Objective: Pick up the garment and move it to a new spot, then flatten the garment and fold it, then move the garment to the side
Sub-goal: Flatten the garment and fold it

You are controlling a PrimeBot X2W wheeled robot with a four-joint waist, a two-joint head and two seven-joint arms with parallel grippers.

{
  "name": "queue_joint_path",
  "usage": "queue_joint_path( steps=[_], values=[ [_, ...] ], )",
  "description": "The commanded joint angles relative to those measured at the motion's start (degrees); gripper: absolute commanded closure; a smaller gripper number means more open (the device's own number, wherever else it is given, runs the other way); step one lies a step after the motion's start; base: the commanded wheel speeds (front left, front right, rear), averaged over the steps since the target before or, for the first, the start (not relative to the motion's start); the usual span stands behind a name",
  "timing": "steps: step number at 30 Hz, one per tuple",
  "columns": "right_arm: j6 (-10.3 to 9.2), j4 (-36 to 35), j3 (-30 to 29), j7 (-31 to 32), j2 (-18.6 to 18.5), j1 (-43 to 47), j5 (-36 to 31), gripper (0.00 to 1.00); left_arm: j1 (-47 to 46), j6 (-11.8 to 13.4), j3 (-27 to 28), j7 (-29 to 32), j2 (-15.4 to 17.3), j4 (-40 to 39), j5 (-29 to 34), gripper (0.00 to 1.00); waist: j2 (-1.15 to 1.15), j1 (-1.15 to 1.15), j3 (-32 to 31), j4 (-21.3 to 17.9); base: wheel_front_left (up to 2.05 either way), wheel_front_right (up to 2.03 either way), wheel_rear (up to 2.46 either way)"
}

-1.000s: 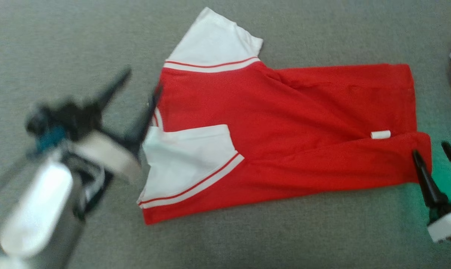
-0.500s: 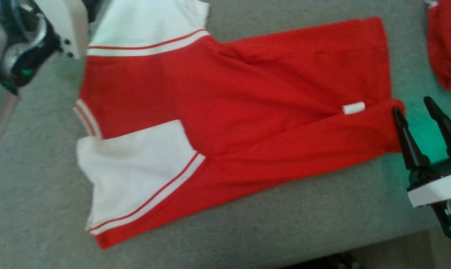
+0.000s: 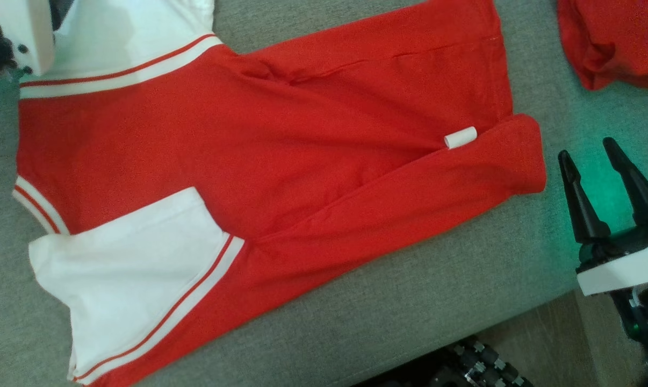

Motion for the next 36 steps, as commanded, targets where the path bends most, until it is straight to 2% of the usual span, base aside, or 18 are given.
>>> queue_joint_path(
  steps=[1,2,3,4,11,14,17,24,32,33,34,35,36],
  values=[
    [-0.04,-1.0,0.5,-0.7,-1.3,0.9,0.0,0.00,-3.2,0.1,1.8,-0.3,2.9,-0.9,-0.2,0.00,0.00,0.00,0.1,-0.2,0.00,0.00,0.00],
    [-0.04,-0.8,0.6,-0.8,-1.3,0.8,0.1,0.00,-3.5,0.1,1.1,-0.4,3.1,-0.9,-0.4,0.15,0.00,0.00,0.2,-0.3,0.00,0.00,0.00],
    [-0.04,-0.7,0.7,-0.8,-1.2,0.7,0.1,0.00,-3.7,0.1,0.3,-0.5,3.4,-1.0,-0.6,0.62,0.00,0.00,0.2,-0.3,0.00,0.00,0.00],
    [-0.04,-0.6,0.7,-0.9,-1.2,0.6,0.1,0.00,-4.0,0.1,-0.6,-0.6,3.6,-1.3,-0.9,1.00,0.00,0.00,0.3,-0.3,0.00,0.00,0.00],
    [-0.04,-2.4,0.5,0.1,-3.1,-2.2,1.7,0.00,-6.7,0.1,-5.8,-4.3,3.9,-3.6,-2.9,1.00,0.00,0.00,-0.7,2.4,0.00,0.00,0.00],
    [-0.04,-3.7,0.9,3.2,-5.3,-6.3,2.7,0.00,-8.2,0.1,-7.1,-7.1,3.4,-4.0,-3.6,1.00,0.00,0.00,-1.2,4.2,0.00,0.00,0.00],
    [-0.04,-3.1,2.2,9.0,-7.6,-11.7,3.4,0.00,-9.7,0.1,-8.8,-9.4,2.7,-4.4,-3.6,1.00,0.00,0.00,-1.5,6.4,0.00,0.00,0.00],
    [-0.04,4.4,8.4,19.0,-10.8,-24.9,3.9,0.00,-12.1,0.1,-13.2,-13.7,2.3,-6.0,-4.7,1.00,0.00,0.00,-2.0,10.5,0.00,0.00,0.00],
    [-0.04,13.7,18.5,23.5,-13.7,-33.4,6.3,0.00,-14.5,0.1,-17.7,-16.7,2.7,-6.7,-6.7,1.00,0.00,0.00,-2.1,12.8,0.00,0.00,0.00],
    [-0.04,14.3,19.2,23.3,-13.9,-33.9,6.6,0.10,-14.7,0.1,-18.0,-16.8,2.7,-6.7,-6.8,1.00,0.00,0.00,-2.2,12.9,0.00,0.00,0.00],
    [-0.04,14.9,19.9,23.2,-14.1,-34.3,7.2,0.35,-14.9,0.1,-18.3,-17.0,2.7,-6.8,-7.0,1.00,0.00,0.00,-2.2,13.1,0.00,0.00,0.00],
    [-0.04,15.5,20.6,23.1,-14.2,-34.6,7.8,0.54,-15.0,0.1,-18.6,-17.2,2.7,-6.8,-7.2,1.00,0.00,0.00,-2.2,13.2,0.00,0.00,0.00],
    [-0.04,16.0,21.3,23.0,-14.4,-34.9,8.3,0.65,-15.1,0.1,-18.9,-17.4,2.6,-6.7,-7.4,1.00,0.00,0.00,-2.3,13.3,0.00,0.00,0.00]
  ],
)
